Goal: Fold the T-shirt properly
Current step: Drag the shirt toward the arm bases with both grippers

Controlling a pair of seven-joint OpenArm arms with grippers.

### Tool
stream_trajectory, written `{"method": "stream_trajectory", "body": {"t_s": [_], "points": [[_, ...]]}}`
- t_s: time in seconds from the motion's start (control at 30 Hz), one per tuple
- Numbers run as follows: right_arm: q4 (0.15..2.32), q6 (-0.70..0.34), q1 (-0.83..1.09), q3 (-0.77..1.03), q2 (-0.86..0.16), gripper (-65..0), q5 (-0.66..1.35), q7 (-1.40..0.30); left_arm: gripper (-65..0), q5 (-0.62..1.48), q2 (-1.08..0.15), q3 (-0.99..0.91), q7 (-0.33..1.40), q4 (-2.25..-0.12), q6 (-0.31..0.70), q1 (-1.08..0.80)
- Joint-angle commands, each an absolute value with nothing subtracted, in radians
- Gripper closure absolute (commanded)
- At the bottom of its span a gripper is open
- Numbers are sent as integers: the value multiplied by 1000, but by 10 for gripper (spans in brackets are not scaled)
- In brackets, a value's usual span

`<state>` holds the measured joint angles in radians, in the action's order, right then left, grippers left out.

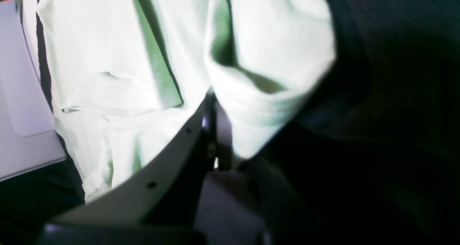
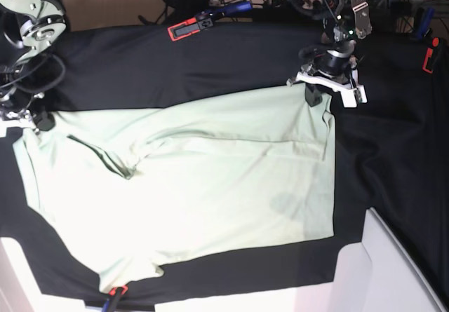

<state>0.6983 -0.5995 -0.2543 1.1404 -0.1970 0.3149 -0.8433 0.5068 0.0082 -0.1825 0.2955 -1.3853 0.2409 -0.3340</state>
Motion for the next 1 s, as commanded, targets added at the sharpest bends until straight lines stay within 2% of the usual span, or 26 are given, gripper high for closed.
{"method": "stream_trajectory", "body": {"t_s": [0.0,0.13,0.33,0.6,0.97], "points": [[717,-598,-252,1141,-216,-1,303,-849,0,512,2,-185,278,-1411,245,-344],[808,-662,-228,1139,-216,-1,303,-911,0,510,2,-186,274,-1417,245,-372],[931,-670,-191,1139,-216,-1,303,-990,0,509,1,-246,278,-1460,245,-423],[940,-673,-143,1141,-209,-1,303,-1015,0,509,1,-278,278,-1567,245,-529],[940,-688,-88,1147,-205,-1,303,-1018,0,515,7,-278,269,-1570,245,-608]]}}
